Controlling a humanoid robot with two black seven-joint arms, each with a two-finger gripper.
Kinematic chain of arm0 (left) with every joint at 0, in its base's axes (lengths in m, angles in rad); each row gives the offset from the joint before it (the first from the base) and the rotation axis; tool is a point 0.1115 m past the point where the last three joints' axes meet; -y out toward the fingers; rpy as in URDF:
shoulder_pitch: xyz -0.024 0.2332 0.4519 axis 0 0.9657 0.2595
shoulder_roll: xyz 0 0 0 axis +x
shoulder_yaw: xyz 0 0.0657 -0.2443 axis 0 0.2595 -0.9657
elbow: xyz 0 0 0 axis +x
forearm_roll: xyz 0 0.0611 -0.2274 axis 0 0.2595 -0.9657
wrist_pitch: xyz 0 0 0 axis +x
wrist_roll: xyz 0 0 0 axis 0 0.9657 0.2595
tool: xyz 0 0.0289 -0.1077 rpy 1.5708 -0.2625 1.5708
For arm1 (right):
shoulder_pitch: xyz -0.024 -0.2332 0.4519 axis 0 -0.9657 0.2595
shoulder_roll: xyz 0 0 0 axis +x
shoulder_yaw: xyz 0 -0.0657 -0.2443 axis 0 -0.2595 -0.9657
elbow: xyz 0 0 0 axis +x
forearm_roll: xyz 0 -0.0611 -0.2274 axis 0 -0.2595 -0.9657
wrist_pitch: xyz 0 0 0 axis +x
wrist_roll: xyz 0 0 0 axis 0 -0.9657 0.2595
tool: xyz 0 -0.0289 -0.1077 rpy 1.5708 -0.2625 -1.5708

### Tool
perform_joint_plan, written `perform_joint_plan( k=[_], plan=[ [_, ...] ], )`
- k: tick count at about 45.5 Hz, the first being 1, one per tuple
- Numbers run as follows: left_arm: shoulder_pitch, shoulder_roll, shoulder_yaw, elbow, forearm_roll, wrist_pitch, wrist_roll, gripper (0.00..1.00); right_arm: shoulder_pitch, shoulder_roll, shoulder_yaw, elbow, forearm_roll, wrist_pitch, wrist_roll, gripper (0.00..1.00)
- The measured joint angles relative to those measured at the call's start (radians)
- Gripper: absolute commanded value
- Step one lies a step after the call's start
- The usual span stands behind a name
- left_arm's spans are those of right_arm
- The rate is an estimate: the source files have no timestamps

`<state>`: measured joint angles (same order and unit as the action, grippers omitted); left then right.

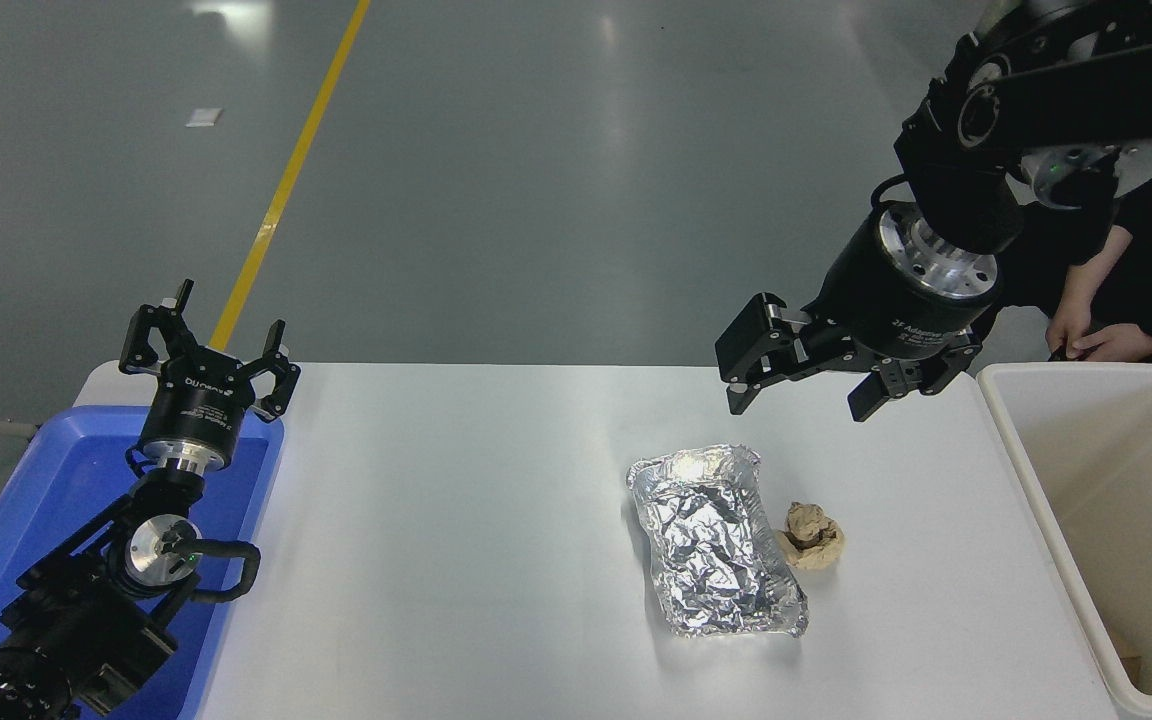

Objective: Pick up foil plate and place in dustbin

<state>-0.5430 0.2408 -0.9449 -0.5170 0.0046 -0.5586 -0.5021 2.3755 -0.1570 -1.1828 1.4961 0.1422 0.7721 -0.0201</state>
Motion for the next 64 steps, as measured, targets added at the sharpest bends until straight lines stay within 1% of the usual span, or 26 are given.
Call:
perform_joint_plan(
  k=[22,30,37,50,64],
  plan=[
    [-0.001,0.000,0.000,0.000,0.000,0.000,0.001,0.98,-0.057,-0.004,-0.013,-0.012,0.015,0.006,0.002,1.00],
    [-0.001,0.000,0.000,-0.001,0.000,0.000,0.001,0.98,-0.142,-0.002,-0.002,-0.016,0.017,-0.017,0.002,1.00],
    [-0.001,0.000,0.000,0.000,0.000,0.000,0.001,0.98,-0.244,0.011,0.008,-0.058,0.017,-0.094,0.002,1.00],
    [-0.001,0.000,0.000,0.000,0.000,0.000,0.001,0.98,-0.484,0.073,0.012,-0.217,0.004,-0.256,0.000,1.00],
    [-0.001,0.000,0.000,0.000,0.000,0.000,0.000,0.98,-0.659,0.134,0.016,-0.283,-0.027,-0.437,0.001,1.00]
  ],
)
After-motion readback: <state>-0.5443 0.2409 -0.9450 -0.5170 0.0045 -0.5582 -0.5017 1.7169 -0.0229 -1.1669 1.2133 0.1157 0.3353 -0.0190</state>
